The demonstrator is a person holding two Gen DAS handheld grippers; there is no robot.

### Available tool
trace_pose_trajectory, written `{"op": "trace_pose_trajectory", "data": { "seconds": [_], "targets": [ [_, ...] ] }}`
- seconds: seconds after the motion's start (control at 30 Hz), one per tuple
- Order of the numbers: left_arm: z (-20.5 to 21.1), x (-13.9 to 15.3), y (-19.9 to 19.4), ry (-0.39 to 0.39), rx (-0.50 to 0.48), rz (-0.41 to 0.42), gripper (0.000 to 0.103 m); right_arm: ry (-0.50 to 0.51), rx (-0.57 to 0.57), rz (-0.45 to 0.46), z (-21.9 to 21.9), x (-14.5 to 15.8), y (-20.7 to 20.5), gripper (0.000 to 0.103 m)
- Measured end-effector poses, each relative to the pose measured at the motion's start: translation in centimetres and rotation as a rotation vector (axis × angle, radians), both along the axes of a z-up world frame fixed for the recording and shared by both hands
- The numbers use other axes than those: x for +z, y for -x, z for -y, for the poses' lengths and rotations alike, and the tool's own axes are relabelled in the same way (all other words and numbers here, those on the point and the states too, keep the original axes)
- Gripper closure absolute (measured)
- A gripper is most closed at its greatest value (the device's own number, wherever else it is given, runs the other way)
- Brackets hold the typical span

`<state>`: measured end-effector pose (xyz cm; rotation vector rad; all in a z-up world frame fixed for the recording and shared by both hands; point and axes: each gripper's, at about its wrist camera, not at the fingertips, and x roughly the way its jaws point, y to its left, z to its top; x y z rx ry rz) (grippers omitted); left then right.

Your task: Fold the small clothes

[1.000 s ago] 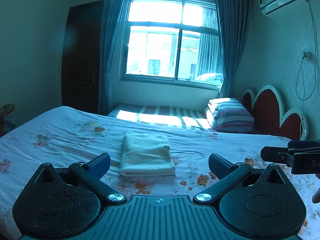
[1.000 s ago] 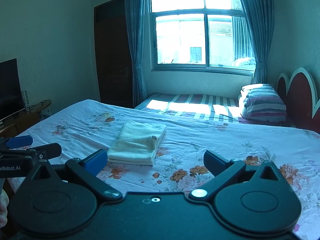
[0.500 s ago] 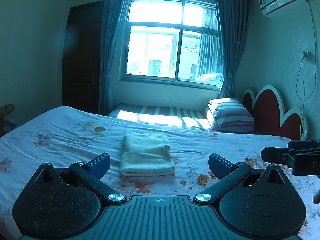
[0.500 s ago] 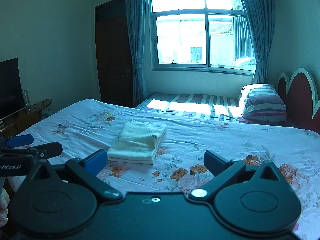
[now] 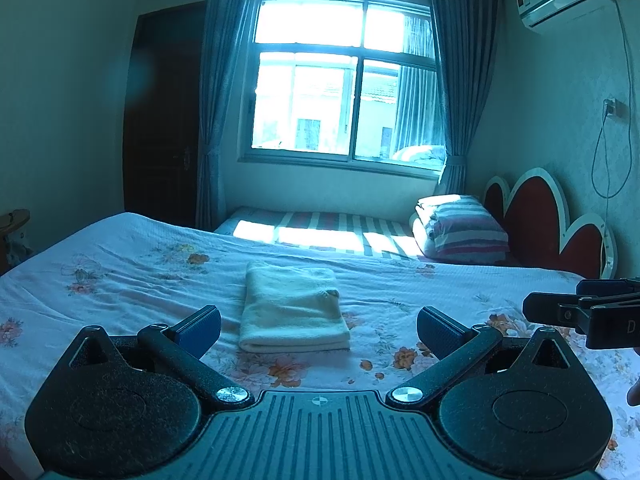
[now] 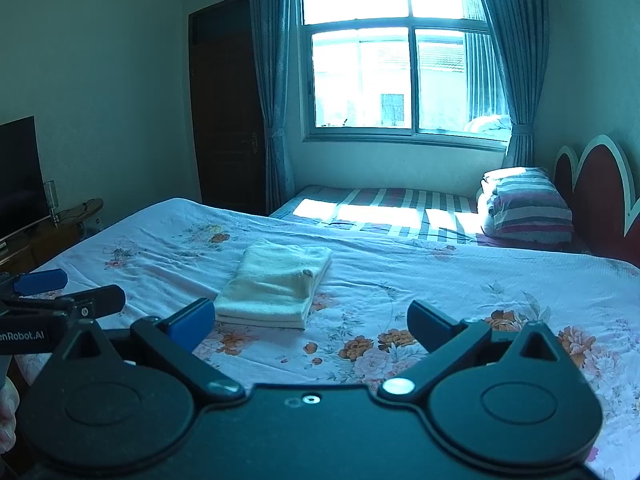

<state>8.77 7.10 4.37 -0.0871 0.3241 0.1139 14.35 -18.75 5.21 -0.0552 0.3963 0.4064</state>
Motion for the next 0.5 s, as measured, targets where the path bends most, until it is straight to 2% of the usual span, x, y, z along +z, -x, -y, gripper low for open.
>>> {"op": "trace_pose_trajectory", "data": {
  "seconds": [0.5],
  "targets": [
    [0.13, -0.11, -0.13, 0.001, 0.005, 0.003, 0.0, 0.002, 0.005, -0.008, -0.02, -0.19, -0.28, 0.0]
  ]
}}
